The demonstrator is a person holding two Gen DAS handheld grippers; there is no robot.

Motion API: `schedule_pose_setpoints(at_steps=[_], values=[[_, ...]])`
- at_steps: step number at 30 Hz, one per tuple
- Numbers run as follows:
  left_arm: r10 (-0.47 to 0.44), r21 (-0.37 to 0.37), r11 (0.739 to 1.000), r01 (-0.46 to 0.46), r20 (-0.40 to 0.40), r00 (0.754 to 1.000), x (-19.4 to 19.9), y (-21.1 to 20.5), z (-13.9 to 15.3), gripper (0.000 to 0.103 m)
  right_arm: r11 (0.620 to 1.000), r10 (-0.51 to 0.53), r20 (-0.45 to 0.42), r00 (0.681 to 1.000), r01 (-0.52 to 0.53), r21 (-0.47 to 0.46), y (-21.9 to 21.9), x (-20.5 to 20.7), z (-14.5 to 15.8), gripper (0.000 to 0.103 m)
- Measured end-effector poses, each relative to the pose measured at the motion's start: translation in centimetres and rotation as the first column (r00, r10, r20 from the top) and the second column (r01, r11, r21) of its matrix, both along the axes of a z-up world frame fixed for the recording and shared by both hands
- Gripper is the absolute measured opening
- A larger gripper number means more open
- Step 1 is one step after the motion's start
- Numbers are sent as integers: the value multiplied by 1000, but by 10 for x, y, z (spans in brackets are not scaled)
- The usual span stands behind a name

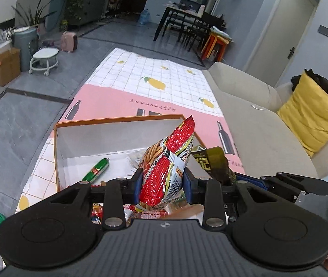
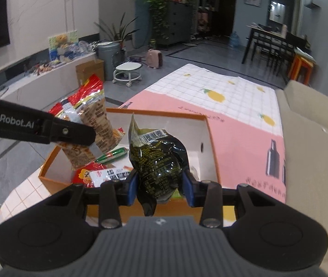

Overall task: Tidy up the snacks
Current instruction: 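Lift both held packets and carry them over the orange box, then lower both packets into the box and open both grippers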

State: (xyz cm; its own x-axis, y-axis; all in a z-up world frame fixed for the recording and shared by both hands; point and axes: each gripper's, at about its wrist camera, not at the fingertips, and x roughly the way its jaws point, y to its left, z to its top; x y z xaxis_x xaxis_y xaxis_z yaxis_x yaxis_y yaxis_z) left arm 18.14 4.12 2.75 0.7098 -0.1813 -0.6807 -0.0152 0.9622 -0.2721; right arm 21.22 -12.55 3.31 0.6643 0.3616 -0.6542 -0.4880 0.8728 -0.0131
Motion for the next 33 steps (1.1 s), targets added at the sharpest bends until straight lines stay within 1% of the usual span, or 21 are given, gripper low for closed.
schedule_pose_setpoints(at_steps=[2, 4, 6, 9, 13, 15, 21, 26, 29, 33], values=[[5, 5, 1000, -5, -10, 1000, 9, 5, -4, 38, 1000, 17, -3, 1000, -17, -24, 9, 15, -4, 38], [12, 32, 999, -11, -22, 1000, 20, 8, -10, 38, 998, 26, -11, 1000, -27, -53, 18, 29, -9, 38], [16, 40, 999, -14, -43, 999, 27, 11, -17, 38, 996, 36, -25, 999, -38, -77, 24, 42, -16, 38], [15, 43, 999, -11, -85, 996, 41, 14, -31, 38, 992, 48, -54, 997, -54, -116, 32, 61, -28, 38], [21, 75, 997, -12, -126, 992, 55, 15, -51, 38, 984, 46, -77, 996, -58, -168, 44, 77, -47, 38], [25, 67, 998, -15, -149, 989, 60, 18, -61, 38, 977, 47, -82, 996, -63, -202, 49, 83, -55, 38], [27, 100, 995, -7, -203, 979, 69, 16, -84, 38, 952, 55, -98, 994, -82, -296, 58, 97, -79, 38], [29, 114, 993, -3, -228, 973, 72, 16, -96, 38, 941, 61, -123, 991, -98, -324, 61, 102, -94, 38], [32, 125, 992, -3, -227, 973, 75, 16, -96, 38, 931, 67, -142, 988, -113, -347, 62, 101, -101, 38], [35, 131, 991, -5, -231, 972, 81, 17, -96, 39, 931, 57, -151, 987, -107, -349, 60, 103, -105, 39]])
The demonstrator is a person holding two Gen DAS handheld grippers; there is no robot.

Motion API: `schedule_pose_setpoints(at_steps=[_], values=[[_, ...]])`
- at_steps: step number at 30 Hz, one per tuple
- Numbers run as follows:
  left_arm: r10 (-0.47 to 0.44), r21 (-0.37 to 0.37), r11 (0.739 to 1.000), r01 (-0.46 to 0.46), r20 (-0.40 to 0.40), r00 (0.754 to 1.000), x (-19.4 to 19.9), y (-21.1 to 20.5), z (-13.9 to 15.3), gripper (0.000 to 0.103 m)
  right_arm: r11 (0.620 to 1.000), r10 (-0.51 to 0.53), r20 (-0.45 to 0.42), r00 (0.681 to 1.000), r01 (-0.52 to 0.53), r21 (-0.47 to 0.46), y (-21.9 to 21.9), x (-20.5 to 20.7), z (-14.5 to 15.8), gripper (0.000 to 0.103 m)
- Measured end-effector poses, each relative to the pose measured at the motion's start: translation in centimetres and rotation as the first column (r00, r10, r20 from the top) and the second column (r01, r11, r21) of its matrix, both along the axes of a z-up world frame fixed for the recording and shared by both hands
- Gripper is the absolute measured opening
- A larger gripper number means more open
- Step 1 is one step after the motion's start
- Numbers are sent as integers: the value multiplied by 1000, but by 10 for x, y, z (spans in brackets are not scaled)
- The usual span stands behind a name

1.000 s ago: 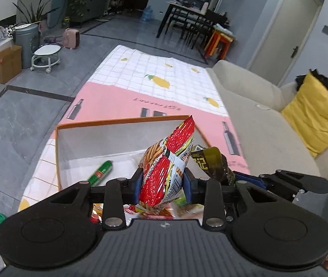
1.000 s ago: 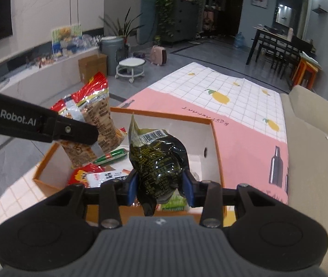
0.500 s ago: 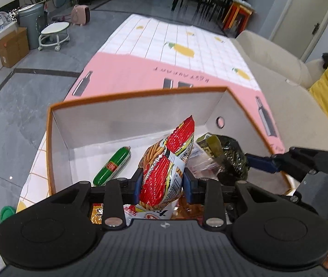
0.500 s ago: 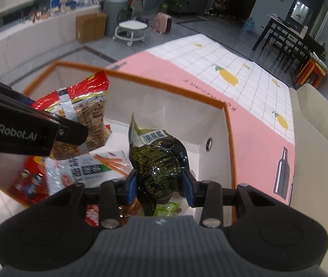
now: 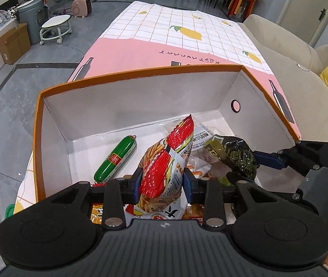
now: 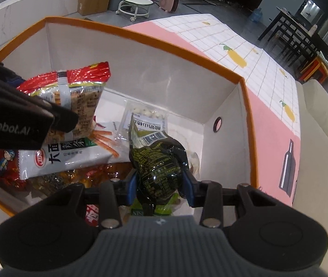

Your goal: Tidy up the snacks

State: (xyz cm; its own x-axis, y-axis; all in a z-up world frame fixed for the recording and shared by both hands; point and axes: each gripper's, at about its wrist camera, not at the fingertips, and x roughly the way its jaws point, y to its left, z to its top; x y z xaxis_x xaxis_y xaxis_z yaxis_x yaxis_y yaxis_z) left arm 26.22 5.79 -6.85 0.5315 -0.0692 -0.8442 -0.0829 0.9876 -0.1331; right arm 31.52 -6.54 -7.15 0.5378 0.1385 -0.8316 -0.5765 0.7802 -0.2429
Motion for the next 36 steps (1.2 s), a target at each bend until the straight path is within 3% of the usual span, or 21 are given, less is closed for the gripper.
schedule_pose_setpoints(at_steps=[5, 12, 19, 24, 30, 36], values=[[14, -16, 1000, -14, -1, 1000, -1, 5, 1, 51, 1000, 6, 17, 1000, -6, -14, 1, -3, 3, 41], [48, -7, 999, -47, 48, 998, -9, 9, 16, 70, 1000, 11, 41, 999, -10, -12, 0, -3, 13, 59], [68, 4, 998, -69, 118, 991, -20, 13, 44, 71, 1000, 9, 78, 997, -10, 8, -1, -15, 34, 77], [76, 17, 997, -81, 201, 977, -37, 12, 72, 71, 999, -2, 85, 996, -2, 51, -4, -25, 57, 82], [41, 102, 992, -79, 328, 944, -67, 0, 107, 70, 984, -52, 90, 995, 35, 176, -17, -48, 92, 94], [14, 143, 986, -82, 421, 907, -104, -10, 129, 70, 961, -102, 107, 989, 70, 268, -38, -86, 118, 97]])
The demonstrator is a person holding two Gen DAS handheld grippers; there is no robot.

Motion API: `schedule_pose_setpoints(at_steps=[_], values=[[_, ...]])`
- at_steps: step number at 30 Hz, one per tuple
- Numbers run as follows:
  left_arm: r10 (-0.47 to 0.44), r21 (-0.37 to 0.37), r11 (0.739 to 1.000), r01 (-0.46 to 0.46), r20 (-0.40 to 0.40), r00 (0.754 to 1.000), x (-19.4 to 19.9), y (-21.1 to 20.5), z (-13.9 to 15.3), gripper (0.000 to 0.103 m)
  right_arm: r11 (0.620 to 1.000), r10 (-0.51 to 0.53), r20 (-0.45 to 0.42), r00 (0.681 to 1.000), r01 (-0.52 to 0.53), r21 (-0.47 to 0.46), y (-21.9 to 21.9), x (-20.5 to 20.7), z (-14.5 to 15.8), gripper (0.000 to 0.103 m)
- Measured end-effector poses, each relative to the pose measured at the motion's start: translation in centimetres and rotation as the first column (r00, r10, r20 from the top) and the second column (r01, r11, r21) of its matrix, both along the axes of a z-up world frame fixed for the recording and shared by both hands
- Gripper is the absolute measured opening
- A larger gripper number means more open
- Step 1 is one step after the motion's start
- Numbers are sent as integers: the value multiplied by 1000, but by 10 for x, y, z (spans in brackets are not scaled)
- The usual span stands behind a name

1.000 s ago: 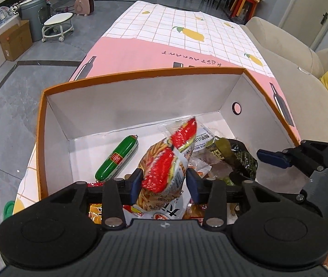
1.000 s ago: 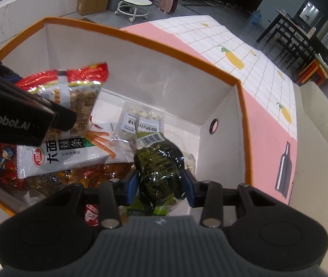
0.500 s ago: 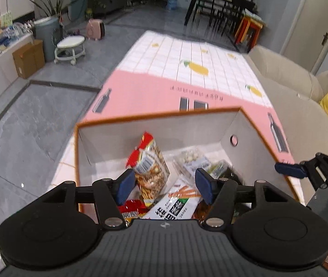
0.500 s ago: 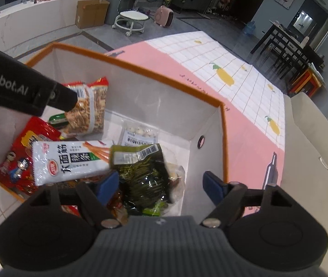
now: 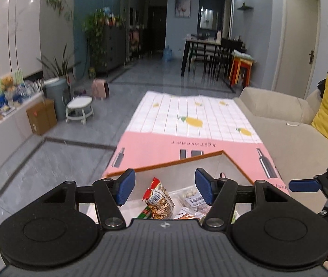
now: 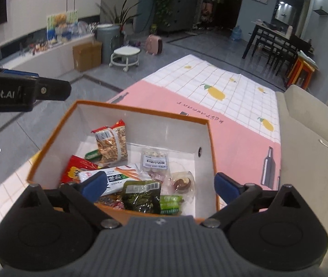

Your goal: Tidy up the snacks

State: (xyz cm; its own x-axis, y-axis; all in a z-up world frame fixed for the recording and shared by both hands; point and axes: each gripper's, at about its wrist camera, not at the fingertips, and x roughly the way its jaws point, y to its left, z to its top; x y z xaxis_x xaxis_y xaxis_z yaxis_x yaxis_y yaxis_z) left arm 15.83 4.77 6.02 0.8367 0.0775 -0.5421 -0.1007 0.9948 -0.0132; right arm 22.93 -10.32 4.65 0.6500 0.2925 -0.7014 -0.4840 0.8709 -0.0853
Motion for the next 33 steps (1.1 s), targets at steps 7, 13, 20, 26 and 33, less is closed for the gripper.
schedule_pose_setpoints(at_steps=[7, 13, 20, 26, 33], values=[[-12, 103, 995, 7, 52, 999, -37, -18, 13, 71, 994, -58, 56, 997, 52, 98, -26, -49, 26, 99], [12, 151, 988, -22, 68, 998, -63, -32, 10, 74, 984, -102, 132, 986, 81, 157, -43, -94, 44, 99], [31, 102, 994, -39, 85, 996, -96, -37, -3, 80, 970, -179, 207, 962, 138, 198, -56, -147, 54, 99], [-1, 148, 989, -17, 116, 993, -122, -48, -9, 86, 969, -197, 265, 944, 146, 199, -60, -186, 47, 99], [17, 97, 995, -24, 71, 997, -128, -48, -22, 90, 966, -235, 327, 915, 183, 181, -62, -216, 29, 99]])
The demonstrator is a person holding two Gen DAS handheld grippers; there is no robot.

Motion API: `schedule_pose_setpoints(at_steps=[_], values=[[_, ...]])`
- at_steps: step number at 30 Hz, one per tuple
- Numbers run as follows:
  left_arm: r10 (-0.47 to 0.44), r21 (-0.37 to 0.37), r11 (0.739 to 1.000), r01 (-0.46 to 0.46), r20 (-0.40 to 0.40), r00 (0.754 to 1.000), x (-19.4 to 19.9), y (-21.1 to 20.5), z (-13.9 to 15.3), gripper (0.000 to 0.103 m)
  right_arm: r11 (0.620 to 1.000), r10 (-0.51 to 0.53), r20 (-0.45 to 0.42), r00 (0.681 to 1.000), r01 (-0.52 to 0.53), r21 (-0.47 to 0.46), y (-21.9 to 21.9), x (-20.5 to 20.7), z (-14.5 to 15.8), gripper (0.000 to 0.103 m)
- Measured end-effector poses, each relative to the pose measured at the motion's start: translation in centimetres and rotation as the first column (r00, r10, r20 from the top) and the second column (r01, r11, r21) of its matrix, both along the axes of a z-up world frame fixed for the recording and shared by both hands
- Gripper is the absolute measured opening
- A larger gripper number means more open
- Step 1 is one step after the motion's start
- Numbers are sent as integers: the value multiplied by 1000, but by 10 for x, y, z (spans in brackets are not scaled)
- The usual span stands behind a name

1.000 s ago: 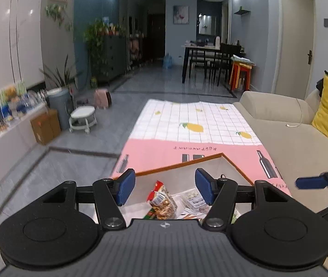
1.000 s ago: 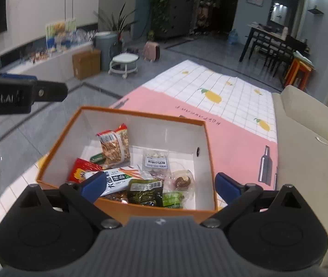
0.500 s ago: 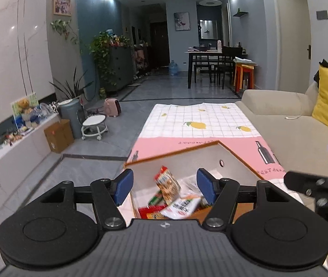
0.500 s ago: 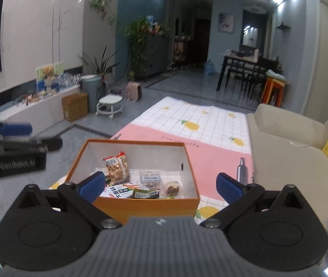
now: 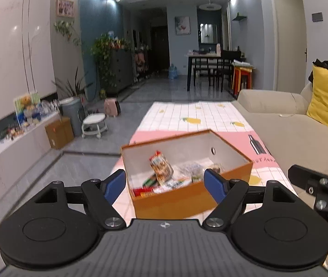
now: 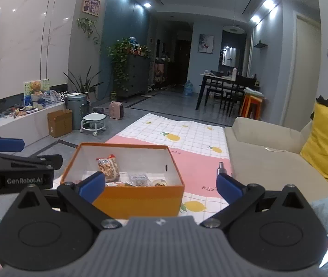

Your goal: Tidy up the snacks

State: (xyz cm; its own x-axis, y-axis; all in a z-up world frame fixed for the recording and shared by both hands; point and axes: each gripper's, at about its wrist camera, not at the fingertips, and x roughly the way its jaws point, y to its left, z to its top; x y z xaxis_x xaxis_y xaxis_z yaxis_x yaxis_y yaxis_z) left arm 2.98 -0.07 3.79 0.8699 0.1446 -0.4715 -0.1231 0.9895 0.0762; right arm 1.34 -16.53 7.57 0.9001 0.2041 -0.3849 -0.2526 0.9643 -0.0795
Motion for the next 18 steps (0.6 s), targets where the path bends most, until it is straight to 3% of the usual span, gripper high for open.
schedule_pose_setpoints(at_steps=[3, 18], values=[[-22, 2, 1000, 23, -59, 998, 5, -3, -8, 90, 1000, -11, -2, 1000, 11, -14, 2, -2, -10, 99], [-29, 45, 998, 36, -139, 990, 5, -13, -33, 90, 998, -67, -95, 993, 69, 14, -9, 11, -38, 99]])
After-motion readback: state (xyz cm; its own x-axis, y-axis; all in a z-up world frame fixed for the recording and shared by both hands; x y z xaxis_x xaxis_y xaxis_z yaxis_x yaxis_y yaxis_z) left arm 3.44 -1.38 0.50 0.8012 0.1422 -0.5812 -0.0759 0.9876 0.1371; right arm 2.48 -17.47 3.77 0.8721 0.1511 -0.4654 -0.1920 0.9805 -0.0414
